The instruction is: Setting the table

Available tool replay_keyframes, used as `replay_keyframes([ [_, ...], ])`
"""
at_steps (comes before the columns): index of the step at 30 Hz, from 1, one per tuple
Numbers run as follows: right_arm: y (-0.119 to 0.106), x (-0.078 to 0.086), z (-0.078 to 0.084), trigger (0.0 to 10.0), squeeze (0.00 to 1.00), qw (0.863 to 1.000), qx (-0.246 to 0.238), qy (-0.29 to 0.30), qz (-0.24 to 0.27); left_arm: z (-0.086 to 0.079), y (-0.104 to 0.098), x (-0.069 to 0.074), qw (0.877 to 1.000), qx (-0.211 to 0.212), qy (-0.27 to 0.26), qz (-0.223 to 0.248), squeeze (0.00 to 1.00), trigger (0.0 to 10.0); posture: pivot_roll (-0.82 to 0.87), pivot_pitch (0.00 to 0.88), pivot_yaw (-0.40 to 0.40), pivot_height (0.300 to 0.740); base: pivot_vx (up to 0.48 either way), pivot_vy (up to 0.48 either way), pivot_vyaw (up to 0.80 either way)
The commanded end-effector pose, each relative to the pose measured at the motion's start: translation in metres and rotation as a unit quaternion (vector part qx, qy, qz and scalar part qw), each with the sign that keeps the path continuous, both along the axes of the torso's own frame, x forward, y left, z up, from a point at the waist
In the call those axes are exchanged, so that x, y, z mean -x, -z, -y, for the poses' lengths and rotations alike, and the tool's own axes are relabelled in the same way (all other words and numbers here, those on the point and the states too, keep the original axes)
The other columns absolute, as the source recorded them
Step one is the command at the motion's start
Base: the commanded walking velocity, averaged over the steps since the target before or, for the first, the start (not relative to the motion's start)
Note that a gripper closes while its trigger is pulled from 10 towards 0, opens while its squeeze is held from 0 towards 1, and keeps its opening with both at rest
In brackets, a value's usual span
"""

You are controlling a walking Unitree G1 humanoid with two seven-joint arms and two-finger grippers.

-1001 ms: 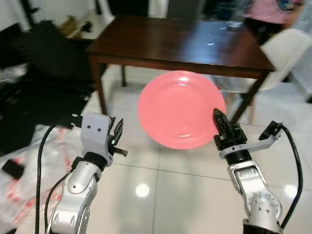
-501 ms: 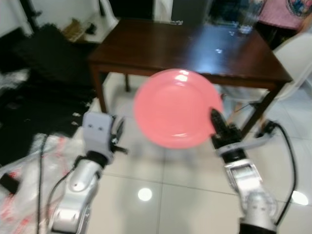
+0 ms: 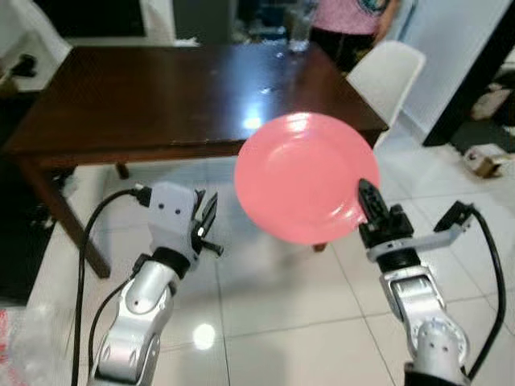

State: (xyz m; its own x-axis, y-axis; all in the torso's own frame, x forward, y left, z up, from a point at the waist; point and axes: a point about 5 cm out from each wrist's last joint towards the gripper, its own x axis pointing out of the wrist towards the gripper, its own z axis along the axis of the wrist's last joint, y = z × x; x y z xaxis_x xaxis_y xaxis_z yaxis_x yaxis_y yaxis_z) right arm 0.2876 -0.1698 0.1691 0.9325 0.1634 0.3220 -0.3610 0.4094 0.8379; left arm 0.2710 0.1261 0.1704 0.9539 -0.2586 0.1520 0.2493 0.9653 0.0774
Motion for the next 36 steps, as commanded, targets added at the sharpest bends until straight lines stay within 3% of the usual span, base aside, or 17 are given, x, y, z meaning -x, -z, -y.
replay_keyframes([
  [1, -0.002, 0.002, -0.002, 10.0, 0.0, 1.0, 0.011, -0.006, 0.006, -0.001, 0.002, 0.0, 1.0, 0.0, -0.002, -0.003, 0.0, 10.0, -0.02, 0.002, 0.047, 0.74, 0.48, 0.0, 0.0],
  [11, -0.016, 0.001, -0.008, 10.0, 0.0, 0.999, 0.024, -0.029, 0.031, -0.01, 0.004, -0.003, 0.999, 0.003, -0.035, -0.011, 0.0, 10.0, -0.03, 0.011, 0.044, 0.74, 0.48, 0.0, 0.0],
  [23, -0.018, 0.002, -0.009, 10.0, 0.0, 0.999, 0.014, -0.024, 0.03, -0.009, 0.004, -0.002, 0.999, 0.003, -0.033, -0.012, 0.0, 10.0, -0.03, 0.017, 0.049, 0.74, 0.48, 0.0, 0.49],
  [36, -0.021, 0.002, -0.007, 10.0, 0.0, 0.999, 0.0, -0.021, 0.037, -0.009, 0.003, -0.004, 0.999, 0.002, -0.032, -0.01, 0.0, 10.0, -0.02, 0.015, 0.054, 0.74, 0.48, 0.0, 0.0],
])
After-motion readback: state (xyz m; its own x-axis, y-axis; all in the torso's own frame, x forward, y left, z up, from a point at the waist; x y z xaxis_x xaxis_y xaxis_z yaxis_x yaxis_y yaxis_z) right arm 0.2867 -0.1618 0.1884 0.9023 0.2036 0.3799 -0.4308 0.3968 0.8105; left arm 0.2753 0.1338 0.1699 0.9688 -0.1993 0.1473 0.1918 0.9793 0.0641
